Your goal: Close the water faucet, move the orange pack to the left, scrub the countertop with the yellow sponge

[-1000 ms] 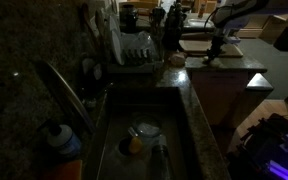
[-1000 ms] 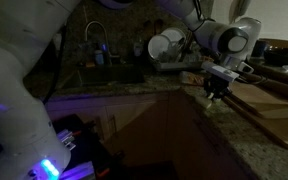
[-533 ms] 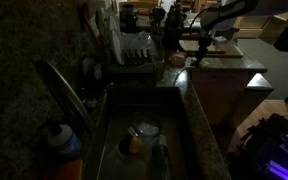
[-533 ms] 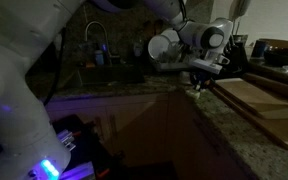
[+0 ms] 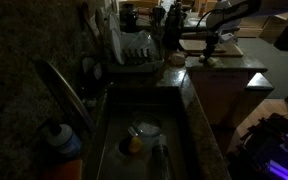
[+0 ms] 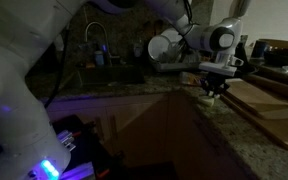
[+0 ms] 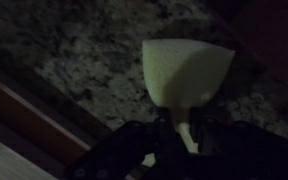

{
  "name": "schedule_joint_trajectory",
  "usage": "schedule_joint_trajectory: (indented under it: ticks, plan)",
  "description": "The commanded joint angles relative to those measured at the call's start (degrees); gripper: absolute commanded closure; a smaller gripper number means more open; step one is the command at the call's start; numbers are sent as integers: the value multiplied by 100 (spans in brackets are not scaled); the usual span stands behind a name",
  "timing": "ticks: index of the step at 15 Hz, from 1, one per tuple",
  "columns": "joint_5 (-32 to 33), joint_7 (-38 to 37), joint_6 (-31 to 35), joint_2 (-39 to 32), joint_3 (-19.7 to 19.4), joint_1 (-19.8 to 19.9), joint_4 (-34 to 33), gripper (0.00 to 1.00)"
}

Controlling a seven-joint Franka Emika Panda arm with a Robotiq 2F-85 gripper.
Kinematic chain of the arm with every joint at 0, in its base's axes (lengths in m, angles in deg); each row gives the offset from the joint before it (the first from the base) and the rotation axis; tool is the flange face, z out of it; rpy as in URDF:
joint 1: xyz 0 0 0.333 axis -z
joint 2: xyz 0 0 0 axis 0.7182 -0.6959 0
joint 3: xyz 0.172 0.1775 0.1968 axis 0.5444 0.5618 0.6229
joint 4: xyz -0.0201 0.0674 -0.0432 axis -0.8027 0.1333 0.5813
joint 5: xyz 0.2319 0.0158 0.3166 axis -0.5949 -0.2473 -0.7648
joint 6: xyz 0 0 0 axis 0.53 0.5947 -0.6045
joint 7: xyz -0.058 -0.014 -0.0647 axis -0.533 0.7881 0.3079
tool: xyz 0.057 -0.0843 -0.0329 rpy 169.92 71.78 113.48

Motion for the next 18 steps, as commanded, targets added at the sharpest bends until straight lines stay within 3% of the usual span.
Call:
schedule_joint_trajectory:
  ticks: [1, 7, 12, 18]
  plan:
    - [-71, -17, 198, 14, -64, 351, 214, 94]
    - [-486, -153, 228, 181, -162, 935, 462, 94]
    - [-321, -880, 290, 448, -842, 1081, 1076, 94]
    - [-306, -1248, 328, 585, -1209, 1333, 1372, 94]
